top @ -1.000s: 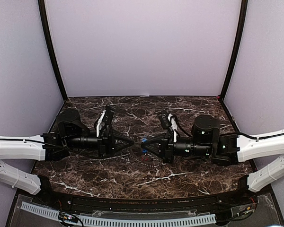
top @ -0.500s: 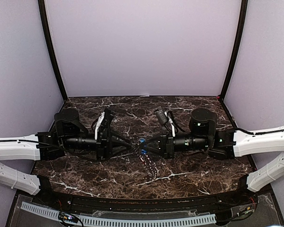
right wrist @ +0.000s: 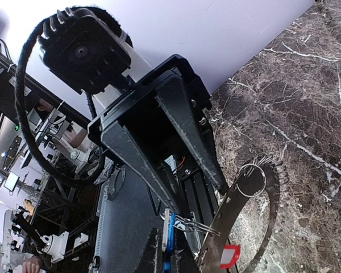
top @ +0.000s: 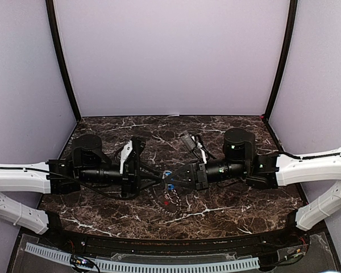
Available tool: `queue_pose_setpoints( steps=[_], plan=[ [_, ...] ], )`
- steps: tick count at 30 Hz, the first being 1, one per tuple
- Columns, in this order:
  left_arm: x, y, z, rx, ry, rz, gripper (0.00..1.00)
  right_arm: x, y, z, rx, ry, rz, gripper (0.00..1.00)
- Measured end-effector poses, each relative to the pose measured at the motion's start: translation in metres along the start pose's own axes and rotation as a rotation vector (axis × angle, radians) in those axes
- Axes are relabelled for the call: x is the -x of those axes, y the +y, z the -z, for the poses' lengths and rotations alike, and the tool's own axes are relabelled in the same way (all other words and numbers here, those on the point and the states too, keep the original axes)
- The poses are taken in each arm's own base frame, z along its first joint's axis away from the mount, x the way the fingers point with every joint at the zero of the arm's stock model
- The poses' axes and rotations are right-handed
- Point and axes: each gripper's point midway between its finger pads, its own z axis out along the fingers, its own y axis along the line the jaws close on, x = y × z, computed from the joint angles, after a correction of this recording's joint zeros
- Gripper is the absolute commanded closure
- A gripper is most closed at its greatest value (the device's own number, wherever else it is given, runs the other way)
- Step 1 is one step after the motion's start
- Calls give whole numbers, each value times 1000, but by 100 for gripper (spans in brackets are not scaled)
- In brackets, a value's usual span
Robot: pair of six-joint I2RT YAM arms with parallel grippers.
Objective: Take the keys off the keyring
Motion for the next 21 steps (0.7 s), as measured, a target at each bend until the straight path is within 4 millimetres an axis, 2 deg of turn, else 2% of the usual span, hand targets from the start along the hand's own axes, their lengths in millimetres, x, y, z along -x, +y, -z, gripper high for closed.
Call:
queue_pose_setpoints(
  steps=[12, 21],
  plan=[
    [-14, -8, -12, -8, 40, -11, 74, -1, 3, 0, 11, 10, -24, 100],
    [-11, -5, -12, 24, 30, -25, 63, 0, 1, 0, 4, 5, -34, 100]
  ],
)
